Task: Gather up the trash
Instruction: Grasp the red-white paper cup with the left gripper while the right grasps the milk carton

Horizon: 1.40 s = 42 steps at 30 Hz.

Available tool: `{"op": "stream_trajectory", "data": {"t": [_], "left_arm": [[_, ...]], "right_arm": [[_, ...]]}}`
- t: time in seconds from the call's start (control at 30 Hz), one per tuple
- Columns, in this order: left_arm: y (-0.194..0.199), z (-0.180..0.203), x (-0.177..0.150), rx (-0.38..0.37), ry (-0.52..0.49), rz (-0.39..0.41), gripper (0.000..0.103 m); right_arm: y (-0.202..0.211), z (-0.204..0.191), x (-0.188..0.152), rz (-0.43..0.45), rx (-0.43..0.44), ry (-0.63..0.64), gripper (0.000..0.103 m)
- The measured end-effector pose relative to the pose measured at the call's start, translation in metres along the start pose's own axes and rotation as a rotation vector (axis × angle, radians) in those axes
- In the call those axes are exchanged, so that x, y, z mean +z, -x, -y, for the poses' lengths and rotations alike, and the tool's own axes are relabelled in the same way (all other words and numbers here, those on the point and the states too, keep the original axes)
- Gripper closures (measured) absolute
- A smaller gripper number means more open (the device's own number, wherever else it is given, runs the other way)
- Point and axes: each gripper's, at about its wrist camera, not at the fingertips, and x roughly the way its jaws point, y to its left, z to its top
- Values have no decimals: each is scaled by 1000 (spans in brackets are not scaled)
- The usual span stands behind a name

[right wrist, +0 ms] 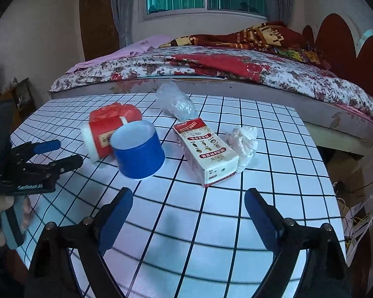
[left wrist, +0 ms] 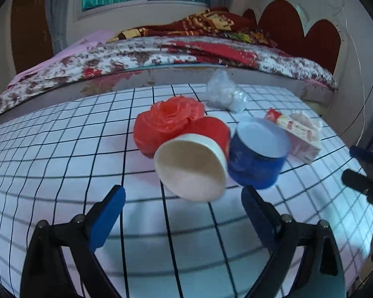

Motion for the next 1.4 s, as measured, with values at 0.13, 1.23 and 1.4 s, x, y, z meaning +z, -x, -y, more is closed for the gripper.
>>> {"op": "stream_trajectory", "data": {"t": [0.13,1.23,1.4], "left_arm": [[-11,1,6,-50,-24,-11,8],[-6,-4,2,-144,-60,-22,39],[8,4,-1,-134,-81,7,61]], "right_arm": [[-17,9,4,-31,4,-9,10],[-92,4,28,-153,105,38,43],[-82,-4,23,-134,78,68,49]]}}
